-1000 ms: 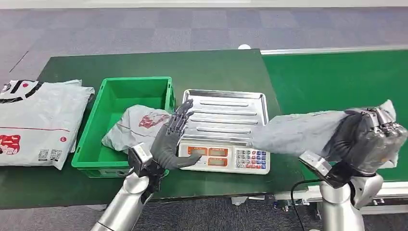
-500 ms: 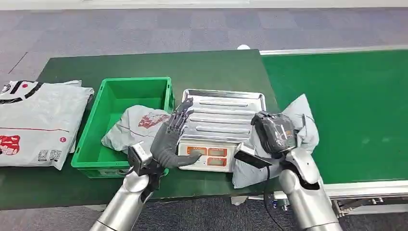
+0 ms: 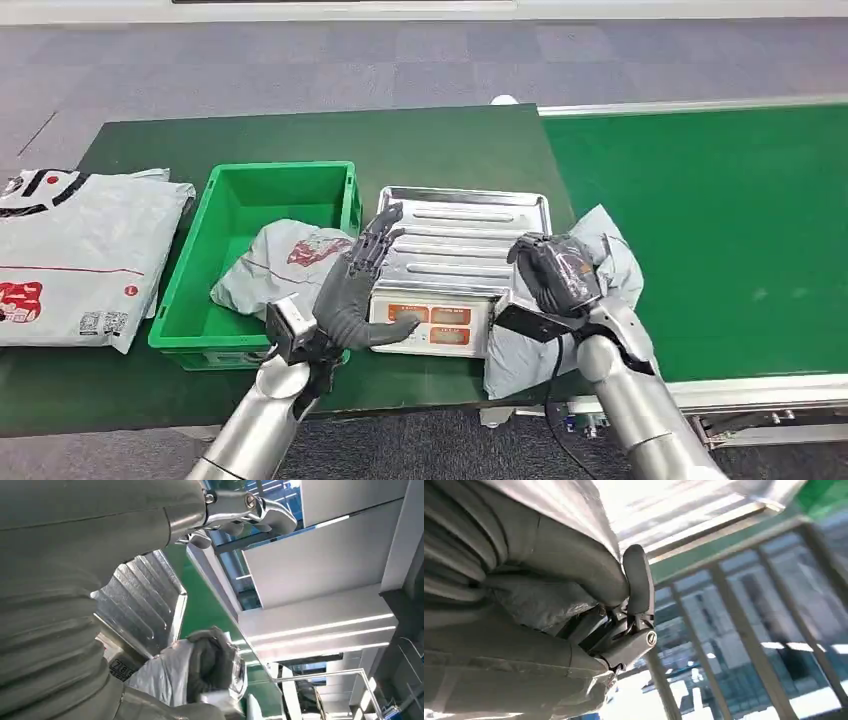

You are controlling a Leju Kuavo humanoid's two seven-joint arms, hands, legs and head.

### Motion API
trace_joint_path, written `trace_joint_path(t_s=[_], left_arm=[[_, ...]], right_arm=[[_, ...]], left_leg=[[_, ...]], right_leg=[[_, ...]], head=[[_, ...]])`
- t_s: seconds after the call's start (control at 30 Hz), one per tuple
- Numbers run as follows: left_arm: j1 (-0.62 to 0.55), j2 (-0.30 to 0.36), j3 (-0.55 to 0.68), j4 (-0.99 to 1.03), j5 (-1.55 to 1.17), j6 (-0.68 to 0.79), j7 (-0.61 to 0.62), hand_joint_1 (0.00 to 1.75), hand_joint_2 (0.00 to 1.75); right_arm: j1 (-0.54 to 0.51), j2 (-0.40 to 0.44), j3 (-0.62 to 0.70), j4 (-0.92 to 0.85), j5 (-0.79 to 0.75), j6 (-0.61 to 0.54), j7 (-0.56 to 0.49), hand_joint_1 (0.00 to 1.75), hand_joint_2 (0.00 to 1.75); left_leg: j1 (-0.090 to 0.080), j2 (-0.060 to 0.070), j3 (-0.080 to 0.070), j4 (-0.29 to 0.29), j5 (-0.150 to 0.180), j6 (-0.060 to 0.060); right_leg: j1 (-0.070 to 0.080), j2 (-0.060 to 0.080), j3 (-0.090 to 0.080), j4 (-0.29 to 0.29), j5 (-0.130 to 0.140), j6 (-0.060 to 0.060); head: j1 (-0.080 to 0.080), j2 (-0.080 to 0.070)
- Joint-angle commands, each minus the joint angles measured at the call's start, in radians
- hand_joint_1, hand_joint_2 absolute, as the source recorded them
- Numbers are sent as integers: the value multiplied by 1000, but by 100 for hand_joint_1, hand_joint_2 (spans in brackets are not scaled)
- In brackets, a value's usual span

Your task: Moved the parcel from conveyor to table for the left to box.

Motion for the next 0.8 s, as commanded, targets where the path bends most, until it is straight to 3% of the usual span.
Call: trace_joint_path(t_s=[0.03,0.47,0.53,0.6,0.73,0.8], left_arm=[[-36,10,-22,46,4,-5,3,0,175],[-36,10,-22,46,4,-5,3,0,175],[-45,4,-18,51,10,-18,3,0,175],[-61,-7,-21,72,6,-32,3,0,175],[-84,-25,-47,116,-9,-62,3,0,175],[-89,-29,-54,125,-8,-65,3,0,175]], right_arm=[[12,-16,-4,-54,-34,10,-14,175,175],[12,-16,-4,-54,-34,10,-14,175,175],[7,-7,-28,-128,-103,-20,-64,175,175],[-56,2,-43,-197,-226,59,-94,175,175],[-265,13,-34,-179,-537,375,-71,175,175],[-377,28,-16,-122,-570,425,-44,175,175]], left_leg=[[1,0,2,-2,0,0],[0,0,-1,0,0,0],[1,0,0,-1,0,-1],[0,0,-1,0,-1,-1],[-2,5,-6,2,-1,0],[-2,5,-5,2,0,0]], right_leg=[[1,-1,2,-2,0,-1],[0,-1,-1,0,0,-1],[1,-1,1,-2,0,-1],[1,0,-1,-1,0,-1],[-2,5,-7,4,1,0],[-2,5,-7,3,1,0]], head=[[0,0],[0,0],[0,0],[0,0],[0,0],[0,0]])
